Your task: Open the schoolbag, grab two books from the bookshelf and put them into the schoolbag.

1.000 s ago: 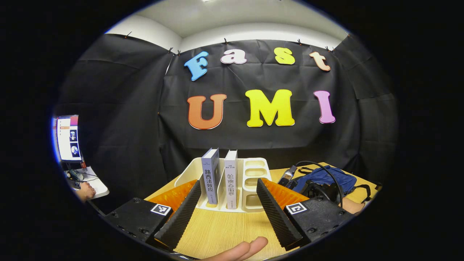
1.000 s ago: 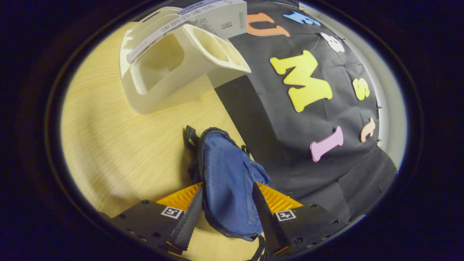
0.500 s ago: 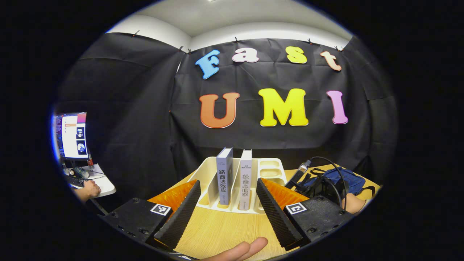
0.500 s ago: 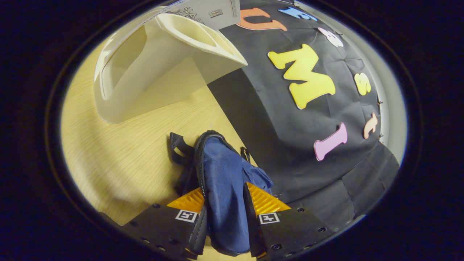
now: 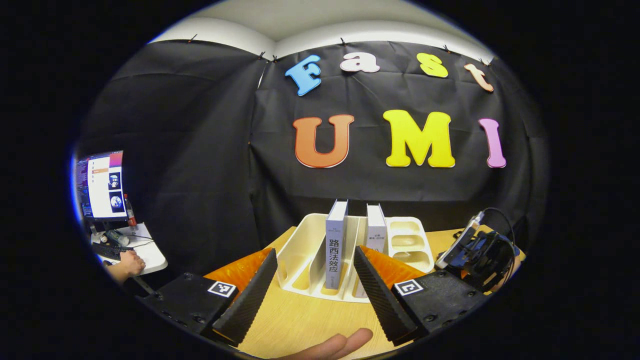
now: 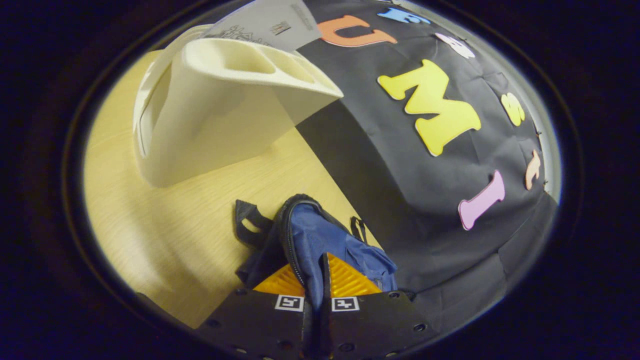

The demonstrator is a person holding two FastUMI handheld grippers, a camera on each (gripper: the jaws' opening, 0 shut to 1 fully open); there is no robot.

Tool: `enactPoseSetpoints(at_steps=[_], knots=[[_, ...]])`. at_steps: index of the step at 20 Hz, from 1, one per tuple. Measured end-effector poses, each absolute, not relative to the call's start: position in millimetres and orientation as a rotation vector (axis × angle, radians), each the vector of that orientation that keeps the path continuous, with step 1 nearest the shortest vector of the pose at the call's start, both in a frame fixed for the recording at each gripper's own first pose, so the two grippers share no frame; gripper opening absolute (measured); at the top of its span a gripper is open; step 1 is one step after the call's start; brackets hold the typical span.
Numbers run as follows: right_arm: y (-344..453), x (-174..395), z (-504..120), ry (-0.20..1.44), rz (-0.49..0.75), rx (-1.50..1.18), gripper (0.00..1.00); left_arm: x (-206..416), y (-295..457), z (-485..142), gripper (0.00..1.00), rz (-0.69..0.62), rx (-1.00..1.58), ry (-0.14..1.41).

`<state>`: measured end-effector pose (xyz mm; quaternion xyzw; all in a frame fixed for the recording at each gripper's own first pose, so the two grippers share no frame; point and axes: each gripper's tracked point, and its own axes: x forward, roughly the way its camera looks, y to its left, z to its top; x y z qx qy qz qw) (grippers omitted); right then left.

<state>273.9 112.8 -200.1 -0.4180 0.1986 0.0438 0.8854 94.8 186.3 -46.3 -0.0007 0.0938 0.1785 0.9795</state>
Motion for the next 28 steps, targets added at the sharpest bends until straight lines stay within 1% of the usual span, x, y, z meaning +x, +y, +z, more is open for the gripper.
enactPoseSetpoints(at_steps=[3,7,11,16,18,22,28], knots=[[106,277,-187,0.416,0.135,-0.826,0.06,123,191,-40,0.99,0.347,0.023,0.224],[82,283,-152,0.392,0.14,-0.753,0.06,163,173,-30,0.98,0.241,0.021,0.251],[51,290,-127,0.397,0.144,-0.669,0.05,199,159,-17,0.98,0.181,0.033,0.267],[19,292,-109,0.408,0.179,-0.52,0.06,235,133,-6,0.98,0.091,0.014,0.322],[12,292,-106,0.431,0.221,-0.408,0.06,250,126,-3,0.98,0.066,0.026,0.343],[-19,291,-91,0.421,0.241,-0.262,0.05,270,108,-9,0.98,0.001,0.057,0.413],[-68,298,-78,0.399,0.208,-0.063,0.05,293,96,-32,0.98,-0.037,0.061,0.543]])
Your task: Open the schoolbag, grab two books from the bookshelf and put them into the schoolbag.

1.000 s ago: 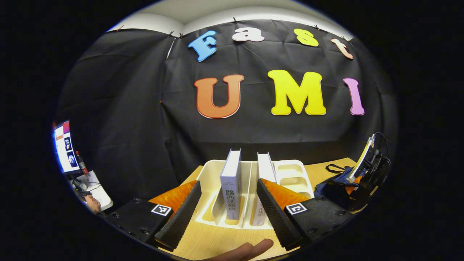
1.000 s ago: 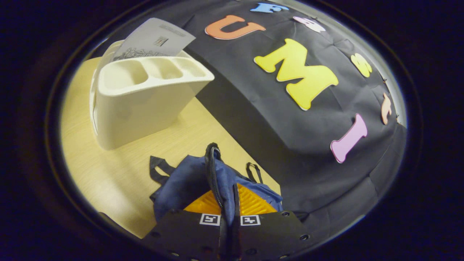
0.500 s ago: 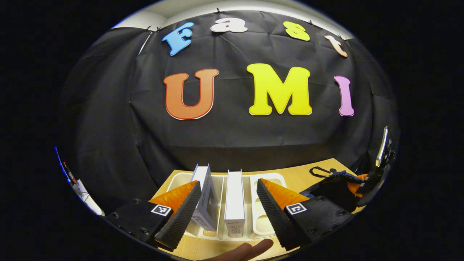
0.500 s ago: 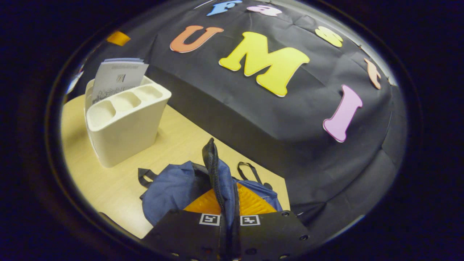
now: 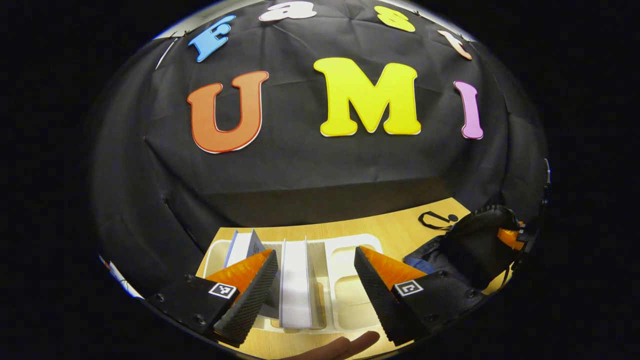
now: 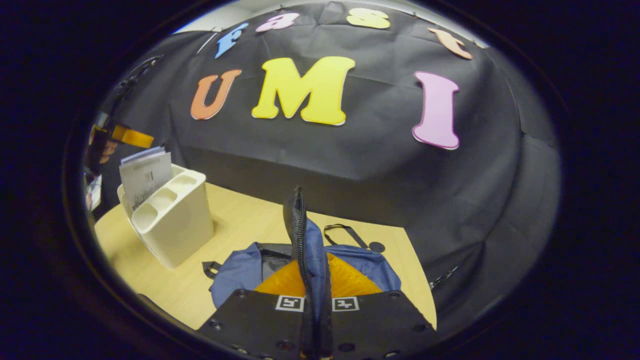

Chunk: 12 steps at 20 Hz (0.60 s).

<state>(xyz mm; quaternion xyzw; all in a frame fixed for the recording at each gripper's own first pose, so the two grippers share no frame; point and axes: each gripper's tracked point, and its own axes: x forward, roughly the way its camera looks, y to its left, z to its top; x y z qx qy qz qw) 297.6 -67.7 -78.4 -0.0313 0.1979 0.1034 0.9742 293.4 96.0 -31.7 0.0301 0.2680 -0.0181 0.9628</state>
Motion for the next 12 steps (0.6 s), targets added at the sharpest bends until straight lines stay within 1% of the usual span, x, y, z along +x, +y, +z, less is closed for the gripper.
enactPoseSetpoints(at_steps=[2,4,8,10,11,12], knots=[[-82,298,-75,0.377,0.197,-0.039,0.06,298,93,-44,0.98,-0.058,0.053,0.602],[-91,293,-79,0.367,0.204,-0.028,0.05,301,105,-52,0.93,-0.019,0.075,0.647],[-96,290,-84,0.347,0.225,-0.012,0.05,302,124,-68,0.93,0.037,0.123,0.728],[-96,292,-87,0.338,0.235,-0.01,0.06,298,120,-87,0.93,0.024,0.103,0.809],[-93,293,-87,0.335,0.244,-0.013,0.06,290,118,-99,0.89,0.025,0.098,0.886],[-90,292,-91,0.335,0.254,-0.025,0.05,289,120,-110,0.85,0.028,0.101,0.927]])
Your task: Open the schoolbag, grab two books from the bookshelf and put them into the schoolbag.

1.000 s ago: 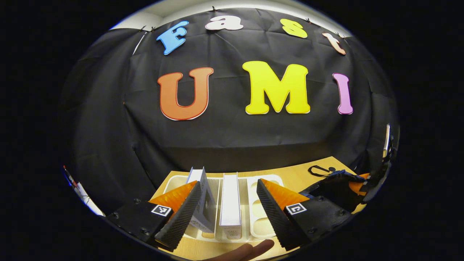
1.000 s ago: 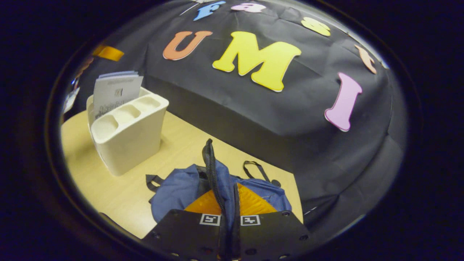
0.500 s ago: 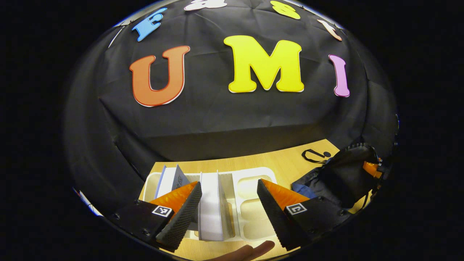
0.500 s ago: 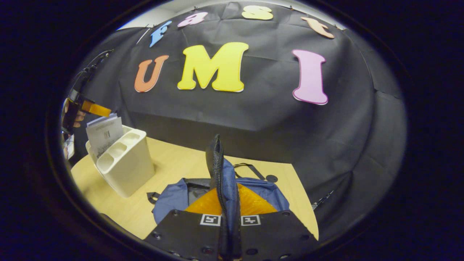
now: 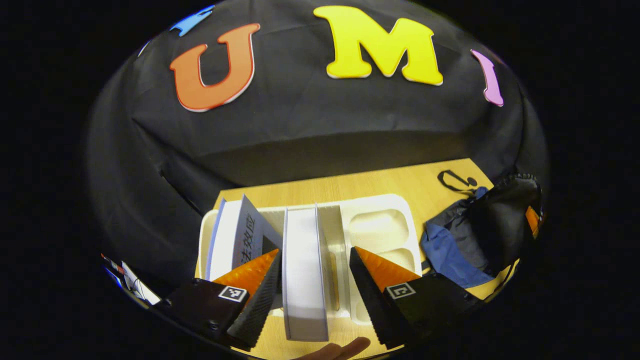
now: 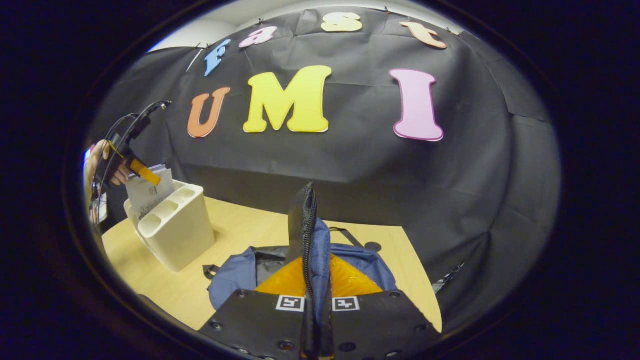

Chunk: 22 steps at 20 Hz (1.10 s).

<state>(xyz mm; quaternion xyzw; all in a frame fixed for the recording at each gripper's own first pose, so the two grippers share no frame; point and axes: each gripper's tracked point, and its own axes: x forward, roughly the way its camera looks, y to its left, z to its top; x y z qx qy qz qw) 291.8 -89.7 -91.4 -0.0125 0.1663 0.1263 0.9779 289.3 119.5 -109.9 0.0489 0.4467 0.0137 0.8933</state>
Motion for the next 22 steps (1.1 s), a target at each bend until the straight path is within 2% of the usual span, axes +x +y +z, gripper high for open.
enactPoseSetpoints(at_steps=[1,3,4,5,7,11,12,13,14,15,19,21,22], knots=[[-87,292,-92,0.335,0.26,-0.037,0.05,290,122,-117,0.78,0.031,0.106,0.96],[-82,291,-95,0.331,0.275,-0.056,0.06,289,125,-129,0.7,0.02,0.12,1.036],[-81,290,-93,0.321,0.277,-0.054,0.1,287,124,-133,0.68,-0.002,0.127,1.069],[-82,290,-91,0.316,0.28,-0.049,0.06,285,124,-136,0.63,-0.029,0.137,1.107],[-86,289,-97,0.324,0.279,-0.06,0.06,286,129,-136,0.53,-0.038,0.157,1.134],[-90,293,-101,0.345,0.267,-0.075,0.06,280,116,-135,0.51,0.0,0.147,1.164],[-91,294,-101,0.348,0.266,-0.074,0.06,277,114,-134,0.48,0.016,0.146,1.165],[-91,294,-102,0.354,0.268,-0.072,0.06,280,117,-129,0.47,0.041,0.16,1.131],[-92,293,-106,0.36,0.265,-0.087,0.06,279,117,-127,0.51,0.06,0.175,1.114],[-95,295,-107,0.362,0.26,-0.095,0.06,278,116,-125,0.46,0.059,0.179,1.103],[-96,297,-111,0.385,0.256,-0.056,0.06,261,107,-100,0.46,0.025,0.175,1.048],[-95,298,-111,0.385,0.255,-0.07,0.06,261,115,-80,0.51,0.082,0.206,0.972],[-95,298,-111,0.385,0.255,-0.082,0.06,258,113,-68,0.46,0.09,0.224,0.939]])
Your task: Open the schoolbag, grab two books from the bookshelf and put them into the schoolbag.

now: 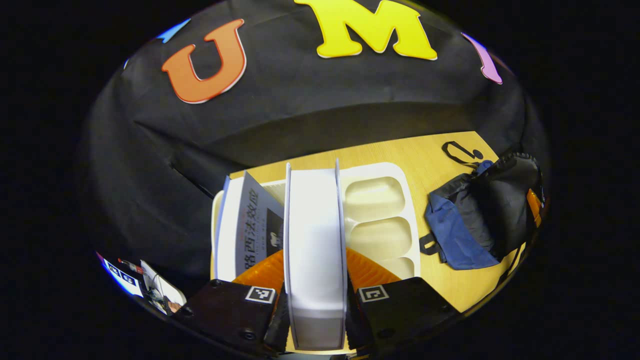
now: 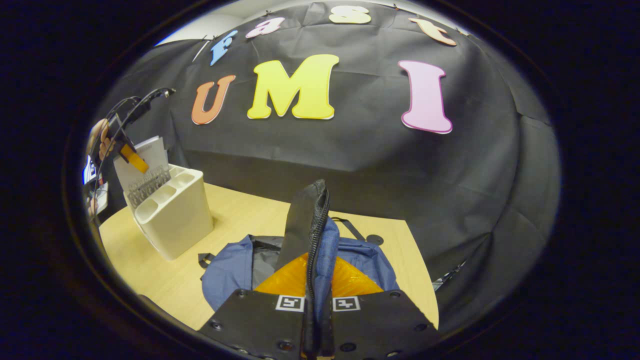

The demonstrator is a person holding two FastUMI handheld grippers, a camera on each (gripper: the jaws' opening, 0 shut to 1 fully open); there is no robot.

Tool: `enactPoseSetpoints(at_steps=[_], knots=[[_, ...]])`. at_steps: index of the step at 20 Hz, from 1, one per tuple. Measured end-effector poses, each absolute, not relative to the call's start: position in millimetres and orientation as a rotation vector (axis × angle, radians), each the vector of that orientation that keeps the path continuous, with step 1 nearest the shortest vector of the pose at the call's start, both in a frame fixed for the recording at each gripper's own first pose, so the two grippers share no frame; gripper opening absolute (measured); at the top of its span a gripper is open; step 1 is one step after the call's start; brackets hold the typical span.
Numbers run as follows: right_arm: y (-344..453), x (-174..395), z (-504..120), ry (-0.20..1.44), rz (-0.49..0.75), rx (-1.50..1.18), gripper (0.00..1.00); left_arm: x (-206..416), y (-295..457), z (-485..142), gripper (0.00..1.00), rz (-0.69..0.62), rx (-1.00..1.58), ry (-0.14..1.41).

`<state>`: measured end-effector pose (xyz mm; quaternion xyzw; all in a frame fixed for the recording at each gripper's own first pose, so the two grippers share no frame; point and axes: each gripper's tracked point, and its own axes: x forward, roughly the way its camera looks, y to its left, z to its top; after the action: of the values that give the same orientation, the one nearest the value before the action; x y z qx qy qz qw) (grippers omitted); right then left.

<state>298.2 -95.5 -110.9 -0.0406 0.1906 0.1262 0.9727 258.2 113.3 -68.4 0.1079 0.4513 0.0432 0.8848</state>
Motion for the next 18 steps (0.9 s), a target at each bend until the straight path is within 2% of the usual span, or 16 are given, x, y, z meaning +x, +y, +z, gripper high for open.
enactPoseSetpoints(at_steps=[2,3,4,6,8,9,11,12,13,16,17,18], knots=[[-89,297,-111,0.391,0.266,-0.072,0.06,251,108,-51,0.46,0.086,0.247,0.897],[-86,297,-111,0.392,0.271,-0.066,0.06,248,105,-46,0.49,0.085,0.251,0.889],[-86,297,-110,0.393,0.269,-0.061,0.06,245,103,-37,0.46,0.074,0.263,0.871],[-85,297,-108,0.398,0.264,-0.043,0.09,241,96,-17,0.46,0.071,0.279,0.819],[-87,298,-107,0.4,0.258,-0.039,0.06,235,86,2,0.49,0.078,0.289,0.764],[-88,299,-107,0.4,0.252,-0.044,0.06,232,79,11,0.45,0.074,0.299,0.741],[-92,299,-106,0.398,0.238,-0.068,0.06,227,70,27,0.45,0.075,0.33,0.69],[-94,298,-106,0.397,0.236,-0.075,0.03,223,62,35,0.46,0.065,0.347,0.667],[-96,298,-105,0.398,0.232,-0.074,0.06,221,54,43,0.48,0.057,0.357,0.635],[-102,299,-101,0.396,0.216,-0.072,0.06,219,27,65,0.45,0.034,0.371,0.551],[-101,299,-100,0.396,0.217,-0.064,0.06,220,17,71,0.48,0.027,0.363,0.537],[-100,298,-98,0.394,0.218,-0.058,0.06,220,7,74,0.42,0.015,0.345,0.519]])
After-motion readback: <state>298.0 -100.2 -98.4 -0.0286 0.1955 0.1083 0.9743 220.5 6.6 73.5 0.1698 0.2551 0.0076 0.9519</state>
